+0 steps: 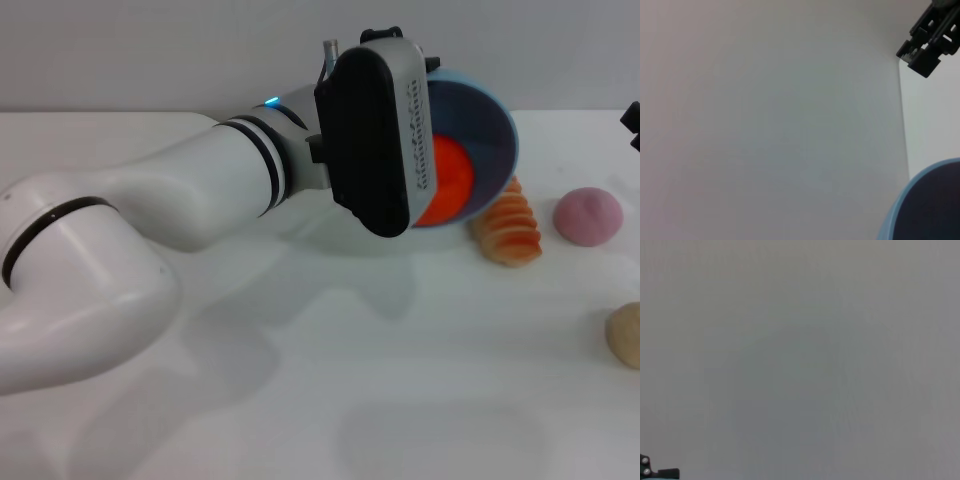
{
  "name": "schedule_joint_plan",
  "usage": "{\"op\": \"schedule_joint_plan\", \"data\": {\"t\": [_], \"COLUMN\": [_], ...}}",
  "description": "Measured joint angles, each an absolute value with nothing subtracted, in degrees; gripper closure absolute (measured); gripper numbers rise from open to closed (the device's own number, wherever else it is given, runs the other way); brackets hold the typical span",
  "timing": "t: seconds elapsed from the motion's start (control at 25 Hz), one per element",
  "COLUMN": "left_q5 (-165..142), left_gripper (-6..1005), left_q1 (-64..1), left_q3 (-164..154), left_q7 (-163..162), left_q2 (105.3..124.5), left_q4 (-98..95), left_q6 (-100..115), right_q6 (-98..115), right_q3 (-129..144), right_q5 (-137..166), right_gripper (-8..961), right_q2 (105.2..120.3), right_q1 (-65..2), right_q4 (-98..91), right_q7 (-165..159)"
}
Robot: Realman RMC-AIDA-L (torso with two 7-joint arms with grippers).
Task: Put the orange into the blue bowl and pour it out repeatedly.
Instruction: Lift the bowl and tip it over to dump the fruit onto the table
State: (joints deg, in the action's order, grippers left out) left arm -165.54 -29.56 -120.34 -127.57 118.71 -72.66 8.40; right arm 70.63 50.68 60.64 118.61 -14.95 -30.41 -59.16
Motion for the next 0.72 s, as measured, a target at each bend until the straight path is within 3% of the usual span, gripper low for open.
{"op": "schedule_joint_plan", "data": {"t": [0.72], "left_q5": [-163.6], "left_gripper": [1000], "left_q1": [-23.7], "left_q3": [-121.8], "left_q7": [-112.3], "left_q2": [119.09], "left_q4": [-65.3], "left_q6": [-17.2], "right_q6": [70.7], "right_q3": [50.0], "right_q5": [60.6], "right_gripper": [235], "right_q2": [118.58], "right_q1": [-15.1], "right_q4": [-30.1], "right_q7": [-59.2]}}
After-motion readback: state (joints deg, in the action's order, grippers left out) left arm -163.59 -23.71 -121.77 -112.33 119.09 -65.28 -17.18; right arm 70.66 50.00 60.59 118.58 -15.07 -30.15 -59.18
